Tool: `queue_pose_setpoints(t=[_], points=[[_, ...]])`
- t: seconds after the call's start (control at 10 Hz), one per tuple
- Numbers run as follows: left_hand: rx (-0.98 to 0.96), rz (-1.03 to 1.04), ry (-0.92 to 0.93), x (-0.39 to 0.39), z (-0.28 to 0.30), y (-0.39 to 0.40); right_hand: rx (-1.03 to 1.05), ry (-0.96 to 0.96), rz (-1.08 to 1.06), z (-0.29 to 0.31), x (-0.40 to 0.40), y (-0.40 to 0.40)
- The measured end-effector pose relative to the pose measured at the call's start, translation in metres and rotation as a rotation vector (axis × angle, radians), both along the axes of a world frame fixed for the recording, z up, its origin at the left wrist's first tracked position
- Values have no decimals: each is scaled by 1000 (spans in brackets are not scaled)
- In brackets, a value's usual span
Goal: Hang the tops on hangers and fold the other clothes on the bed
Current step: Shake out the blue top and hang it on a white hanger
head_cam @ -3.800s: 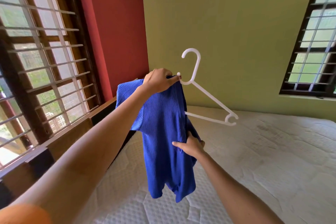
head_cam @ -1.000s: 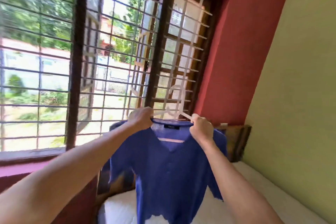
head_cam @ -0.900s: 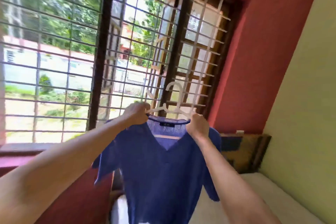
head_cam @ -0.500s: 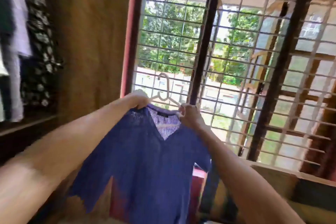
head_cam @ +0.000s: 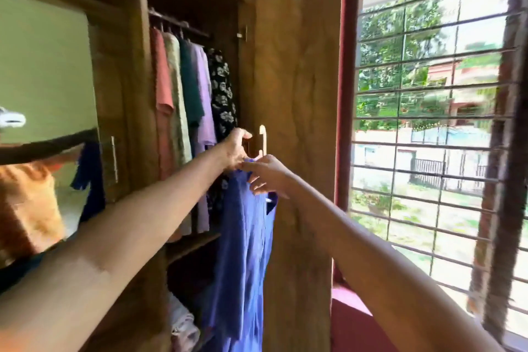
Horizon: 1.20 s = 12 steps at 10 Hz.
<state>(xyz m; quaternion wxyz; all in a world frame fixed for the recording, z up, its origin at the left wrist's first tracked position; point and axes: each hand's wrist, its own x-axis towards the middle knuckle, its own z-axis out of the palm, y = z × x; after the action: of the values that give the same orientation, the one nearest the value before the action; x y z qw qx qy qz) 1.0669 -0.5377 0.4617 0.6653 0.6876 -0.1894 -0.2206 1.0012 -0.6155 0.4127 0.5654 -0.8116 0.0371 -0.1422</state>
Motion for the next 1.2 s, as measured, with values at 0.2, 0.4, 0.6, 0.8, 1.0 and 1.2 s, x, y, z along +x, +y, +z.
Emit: queue_pose_setpoints(t=[0.2,0.4,0.6,0.8,1.0,1.2], points=[[80,-79,-37,84,2,-9,82,-91,-262,27,83,-3],[260,137,-393,141,47,-42,57,-227,-280,83,155,-38],[992,500,-1282,223,99,-78,187,-275,-12,143,220,-107],[1477,583,-1579,286,138,-116,106,-262,236,188,258,-156],[1511,688,-1382,341,165,-109,36,-253,377,226,300,-178],[1569,614,-1399,326,183,-112,-15,-292,418,270,360,-171]])
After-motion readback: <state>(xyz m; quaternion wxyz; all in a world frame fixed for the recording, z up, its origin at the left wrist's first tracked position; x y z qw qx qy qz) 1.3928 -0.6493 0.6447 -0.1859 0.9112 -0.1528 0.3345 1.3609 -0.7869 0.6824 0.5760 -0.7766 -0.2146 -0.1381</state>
